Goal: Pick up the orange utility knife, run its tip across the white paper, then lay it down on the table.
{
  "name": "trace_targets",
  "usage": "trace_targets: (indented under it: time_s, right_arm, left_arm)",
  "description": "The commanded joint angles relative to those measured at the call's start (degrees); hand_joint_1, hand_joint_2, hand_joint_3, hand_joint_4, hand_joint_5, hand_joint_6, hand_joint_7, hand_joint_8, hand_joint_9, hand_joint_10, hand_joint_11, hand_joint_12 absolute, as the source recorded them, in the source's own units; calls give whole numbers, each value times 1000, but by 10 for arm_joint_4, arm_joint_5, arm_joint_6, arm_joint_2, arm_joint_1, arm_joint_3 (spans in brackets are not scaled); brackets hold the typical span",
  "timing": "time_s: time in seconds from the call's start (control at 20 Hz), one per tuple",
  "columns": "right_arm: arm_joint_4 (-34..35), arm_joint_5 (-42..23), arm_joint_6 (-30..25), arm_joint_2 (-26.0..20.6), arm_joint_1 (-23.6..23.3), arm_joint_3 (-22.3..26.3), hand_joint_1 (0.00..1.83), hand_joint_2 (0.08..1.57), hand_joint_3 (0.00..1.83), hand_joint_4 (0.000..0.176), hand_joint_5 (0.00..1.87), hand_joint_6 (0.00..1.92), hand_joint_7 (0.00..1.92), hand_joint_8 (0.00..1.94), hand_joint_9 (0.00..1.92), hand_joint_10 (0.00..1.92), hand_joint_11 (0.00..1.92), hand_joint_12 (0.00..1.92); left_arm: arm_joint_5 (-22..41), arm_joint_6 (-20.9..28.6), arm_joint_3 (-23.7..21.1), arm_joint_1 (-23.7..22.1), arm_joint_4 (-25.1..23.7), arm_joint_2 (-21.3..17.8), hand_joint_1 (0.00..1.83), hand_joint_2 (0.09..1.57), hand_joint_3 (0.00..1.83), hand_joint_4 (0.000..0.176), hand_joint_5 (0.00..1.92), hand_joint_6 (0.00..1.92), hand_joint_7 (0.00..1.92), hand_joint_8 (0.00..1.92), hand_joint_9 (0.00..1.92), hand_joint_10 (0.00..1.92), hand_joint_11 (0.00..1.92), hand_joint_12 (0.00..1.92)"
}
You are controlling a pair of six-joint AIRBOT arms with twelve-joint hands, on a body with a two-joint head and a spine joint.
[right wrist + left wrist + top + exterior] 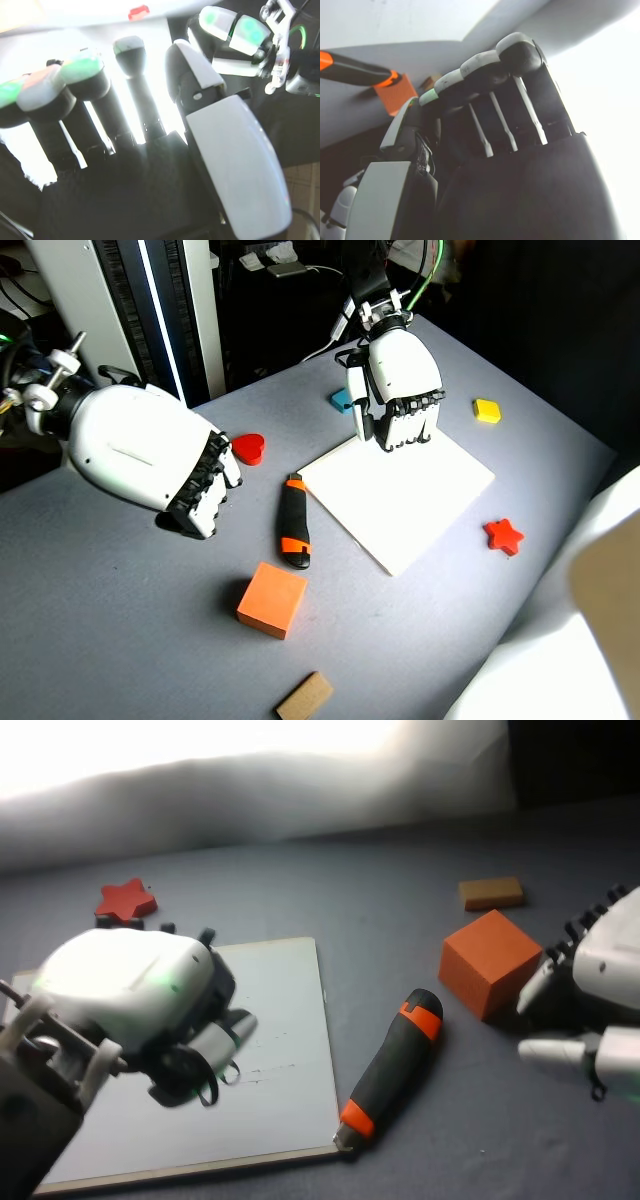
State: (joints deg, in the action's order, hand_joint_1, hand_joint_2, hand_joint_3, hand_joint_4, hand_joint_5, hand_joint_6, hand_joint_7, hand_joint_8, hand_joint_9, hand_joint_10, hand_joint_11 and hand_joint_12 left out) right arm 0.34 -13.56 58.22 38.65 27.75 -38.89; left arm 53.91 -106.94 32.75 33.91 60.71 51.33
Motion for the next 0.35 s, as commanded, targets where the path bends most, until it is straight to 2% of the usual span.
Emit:
trace_targets:
  time_s: [0.0, 0.15, 0.3]
  right_arm:
    - [-3, -63, -12, -5, -2, 2, 433, 1534, 9, 0, 959, 1816, 1173, 1749, 1147, 1921, 1010, 1921]
    - [-20, -94, -22, -10, 19, 2, 392, 1544, 10, 0, 951, 1830, 1162, 1751, 1127, 1921, 977, 1921]
    - [-26, -109, -23, -11, 27, 2, 389, 1542, 7, 0, 941, 1790, 1149, 1731, 1104, 1921, 943, 1921]
  left_arm:
    - [25, -4, -4, -3, -32, 1, 602, 1470, 0, 0, 912, 1882, 1003, 1818, 961, 1921, 797, 1921]
    - [25, 21, -7, 6, -54, 1, 616, 1462, 0, 0, 916, 1912, 1000, 1846, 955, 1921, 788, 1921]
    - [26, 27, -6, 6, -55, 0, 599, 1469, 0, 0, 911, 1885, 997, 1839, 950, 1921, 785, 1921]
